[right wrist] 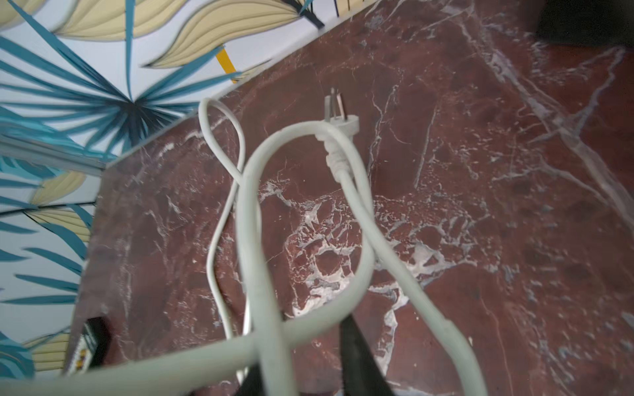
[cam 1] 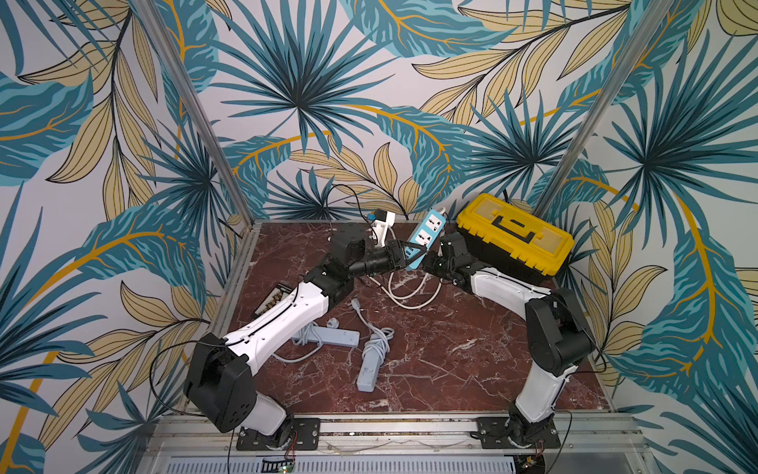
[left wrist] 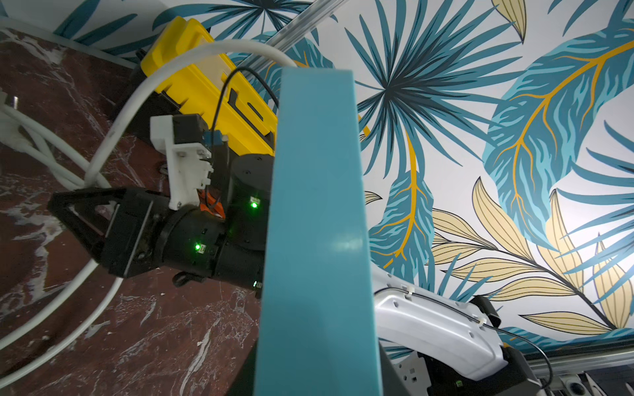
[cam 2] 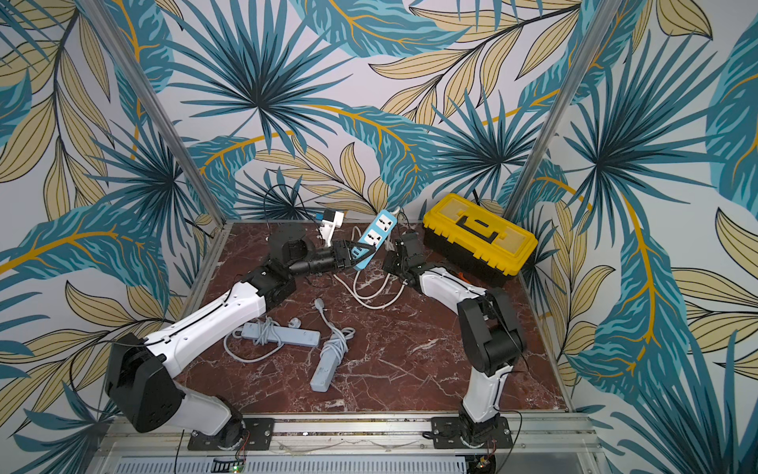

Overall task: Wrap the cord around the power strip
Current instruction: Adjust the power cord at the center of the board.

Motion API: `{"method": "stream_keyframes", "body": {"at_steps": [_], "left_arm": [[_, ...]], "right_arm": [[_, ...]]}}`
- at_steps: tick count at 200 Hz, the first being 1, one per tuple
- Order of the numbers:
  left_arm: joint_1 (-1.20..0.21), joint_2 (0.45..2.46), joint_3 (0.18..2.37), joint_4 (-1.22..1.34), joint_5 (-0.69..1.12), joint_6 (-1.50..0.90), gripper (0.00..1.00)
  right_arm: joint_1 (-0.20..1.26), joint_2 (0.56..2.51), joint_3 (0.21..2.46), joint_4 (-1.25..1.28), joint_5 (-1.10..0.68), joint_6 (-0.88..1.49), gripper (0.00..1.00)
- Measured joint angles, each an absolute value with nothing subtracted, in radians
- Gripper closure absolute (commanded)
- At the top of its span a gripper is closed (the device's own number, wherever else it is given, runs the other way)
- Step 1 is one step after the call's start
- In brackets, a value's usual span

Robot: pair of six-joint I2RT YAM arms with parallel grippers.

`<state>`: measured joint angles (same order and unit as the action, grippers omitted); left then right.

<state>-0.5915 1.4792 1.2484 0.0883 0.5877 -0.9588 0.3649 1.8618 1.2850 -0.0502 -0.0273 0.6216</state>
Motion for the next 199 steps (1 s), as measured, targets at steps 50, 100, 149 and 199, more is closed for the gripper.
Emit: {"method": "stream_keyframes", "body": {"at_steps": [50,100,149,199], "left_arm": [[-0.401,1.448,1.222,-0.038,0.529,-0.800,1.00],[-0.240,1.412,1.232,-0.238,0.487,-0.634,1.00],[-0.022,1.393,1.457,-0.465,0.430,-0.473,1.00],[-0.173,1.512,1.694,-0.507,0.413,-0.418,1.00]], "right_arm": [[0.344,1.670,1.450,-0.328,-0.181,0.495,1.00],[0.105,1.390,1.475,-0.419,-0.210,0.461,1.00],[-0.029,1.312,1.412,-0.610,-0.126,0.384,1.00],[-0.041,1.264,1.290,-0.676,-0.107,0.358,0.95]]}}
